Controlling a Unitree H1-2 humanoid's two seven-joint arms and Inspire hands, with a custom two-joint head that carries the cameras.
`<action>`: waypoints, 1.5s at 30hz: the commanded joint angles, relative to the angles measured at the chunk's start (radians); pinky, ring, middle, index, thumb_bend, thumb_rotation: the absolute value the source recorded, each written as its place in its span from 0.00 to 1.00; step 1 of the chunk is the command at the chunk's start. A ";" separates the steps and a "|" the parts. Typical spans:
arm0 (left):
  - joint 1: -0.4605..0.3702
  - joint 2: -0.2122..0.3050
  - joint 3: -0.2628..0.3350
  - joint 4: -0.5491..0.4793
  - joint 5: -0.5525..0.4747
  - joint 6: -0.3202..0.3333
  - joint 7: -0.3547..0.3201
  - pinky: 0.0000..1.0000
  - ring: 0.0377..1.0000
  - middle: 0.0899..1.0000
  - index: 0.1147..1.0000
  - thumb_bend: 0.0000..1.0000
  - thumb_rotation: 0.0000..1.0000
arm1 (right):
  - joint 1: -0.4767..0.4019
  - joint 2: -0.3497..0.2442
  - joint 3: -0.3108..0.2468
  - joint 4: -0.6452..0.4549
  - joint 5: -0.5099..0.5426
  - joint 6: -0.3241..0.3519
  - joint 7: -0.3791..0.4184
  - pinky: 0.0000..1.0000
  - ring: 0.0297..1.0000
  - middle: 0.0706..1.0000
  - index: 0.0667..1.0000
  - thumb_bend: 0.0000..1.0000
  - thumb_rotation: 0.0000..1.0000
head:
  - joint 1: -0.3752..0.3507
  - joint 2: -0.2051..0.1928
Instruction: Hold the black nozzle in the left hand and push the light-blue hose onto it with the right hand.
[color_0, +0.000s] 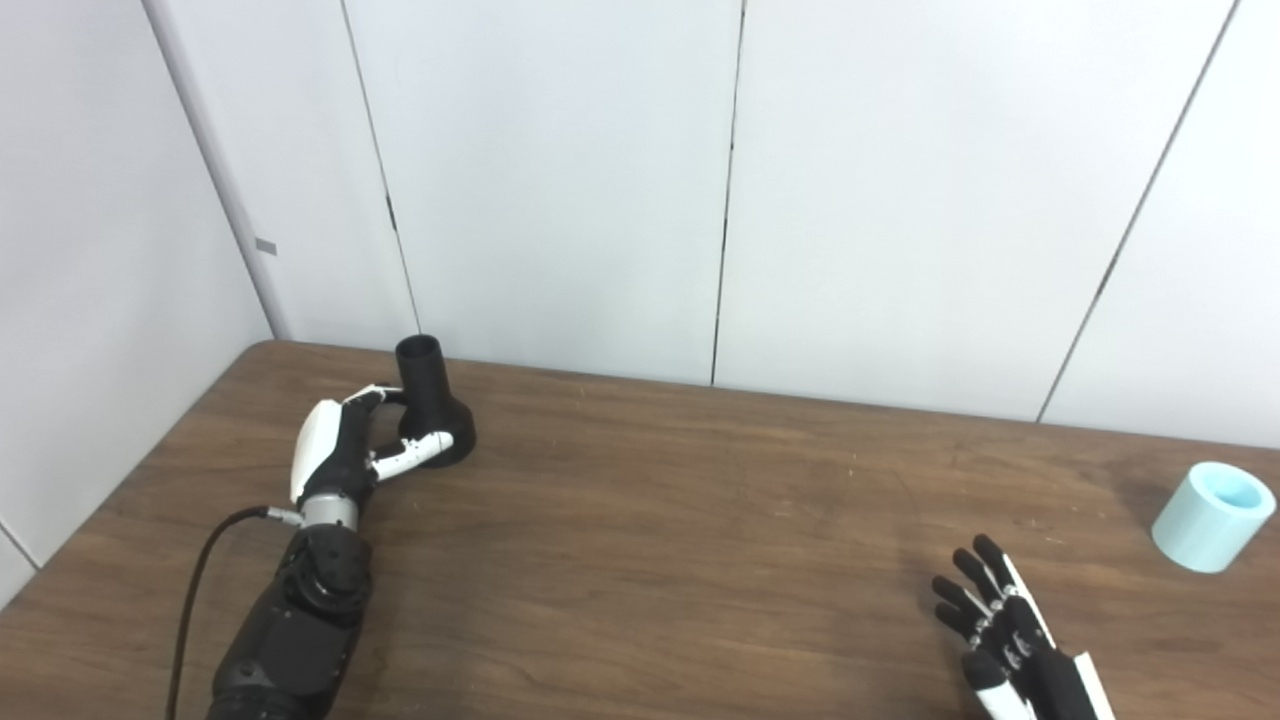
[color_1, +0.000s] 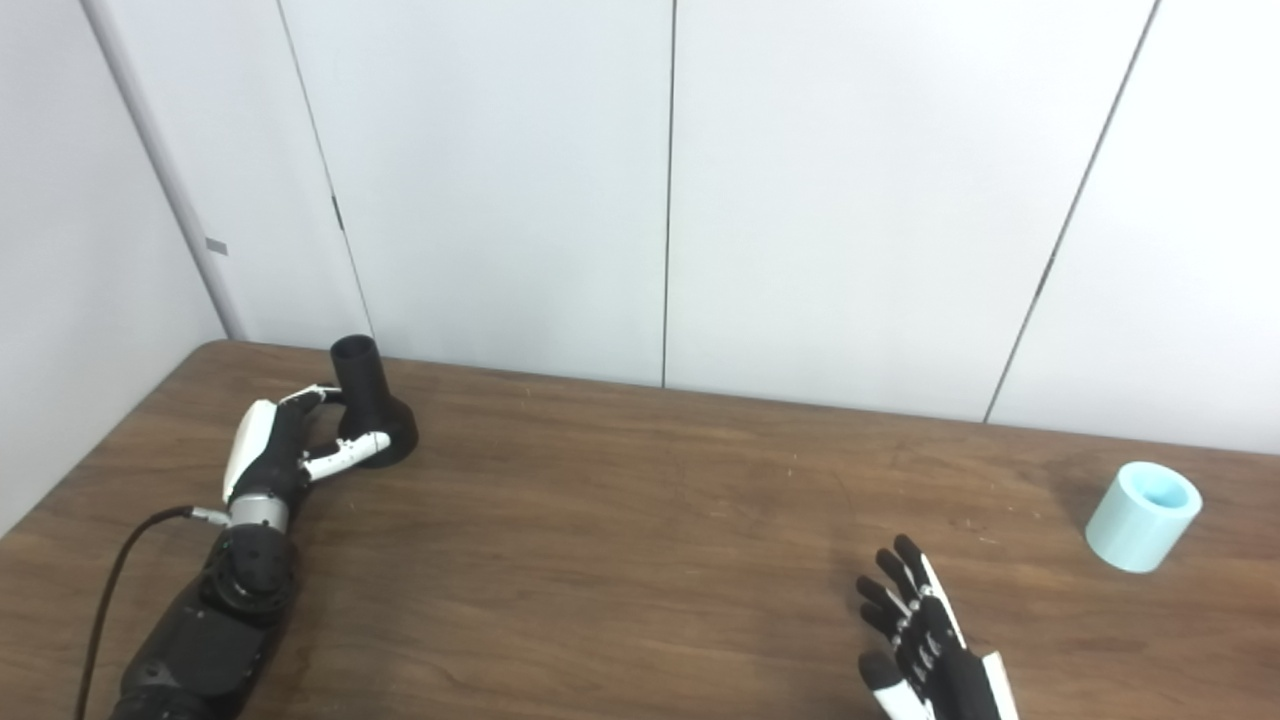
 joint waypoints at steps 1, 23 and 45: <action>-0.051 0.027 -0.006 -0.011 0.018 -0.019 0.018 1.00 0.96 0.87 0.54 0.73 0.41 | 0.038 0.009 0.006 0.008 0.003 -0.003 -0.004 0.86 0.87 0.93 0.96 0.80 0.70 | 0.000 0.001; -0.060 0.016 -0.051 -0.003 0.038 -0.020 0.043 1.00 0.93 0.85 0.54 0.66 0.48 | 0.040 0.006 0.009 -0.001 0.001 0.001 -0.003 0.86 0.87 0.93 0.96 0.80 0.71 | -0.003 0.008; 0.041 -0.012 -0.153 -0.007 0.092 -0.060 0.036 1.00 0.93 0.80 0.42 0.54 0.37 | 0.045 0.007 0.011 -0.031 -0.001 0.029 -0.005 0.86 0.87 0.93 0.97 0.80 0.71 | -0.007 0.025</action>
